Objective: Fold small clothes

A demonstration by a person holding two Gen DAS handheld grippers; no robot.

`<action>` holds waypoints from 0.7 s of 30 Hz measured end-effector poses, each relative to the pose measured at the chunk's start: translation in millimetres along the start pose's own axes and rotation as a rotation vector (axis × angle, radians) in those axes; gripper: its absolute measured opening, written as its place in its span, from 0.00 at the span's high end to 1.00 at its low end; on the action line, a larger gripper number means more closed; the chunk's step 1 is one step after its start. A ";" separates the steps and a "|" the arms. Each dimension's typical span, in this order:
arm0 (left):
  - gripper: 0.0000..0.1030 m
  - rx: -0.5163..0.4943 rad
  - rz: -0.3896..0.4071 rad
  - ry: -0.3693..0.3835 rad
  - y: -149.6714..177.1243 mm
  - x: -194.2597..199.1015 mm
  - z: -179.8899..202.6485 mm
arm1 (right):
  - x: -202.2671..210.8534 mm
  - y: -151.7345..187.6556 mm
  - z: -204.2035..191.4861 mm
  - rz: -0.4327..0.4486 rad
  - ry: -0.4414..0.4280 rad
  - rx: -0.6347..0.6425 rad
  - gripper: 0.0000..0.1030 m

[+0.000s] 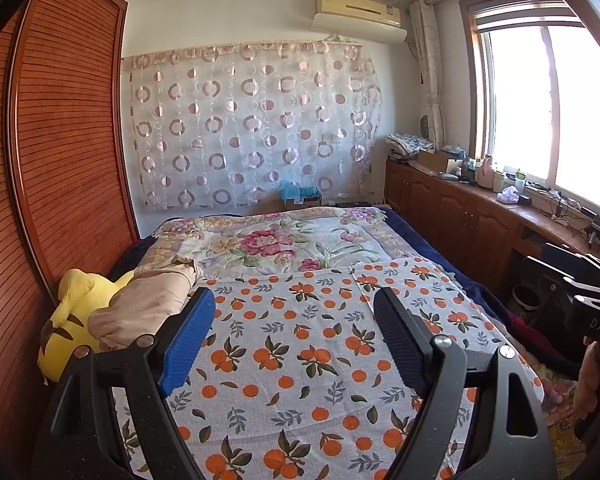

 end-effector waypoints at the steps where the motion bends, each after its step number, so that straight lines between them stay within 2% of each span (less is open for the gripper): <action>1: 0.20 0.000 0.000 0.000 0.1 -0.1 -0.1 | 0.0 0.1 0.8 0.000 0.000 0.000 0.29; 21: 0.20 0.002 0.001 0.001 2.0 -0.5 -1.8 | 0.4 0.9 7.8 0.010 -0.005 0.006 0.29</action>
Point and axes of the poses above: each gripper's, at about its wrist camera, not at the fingertips, and x roughly against the way its jaws point, z to its right, y to its underside, the point moved 2 cm from there along -x, roughly the way its jaws point, and after that the axes turned 7 degrees about -z, right-handed, at the moved point
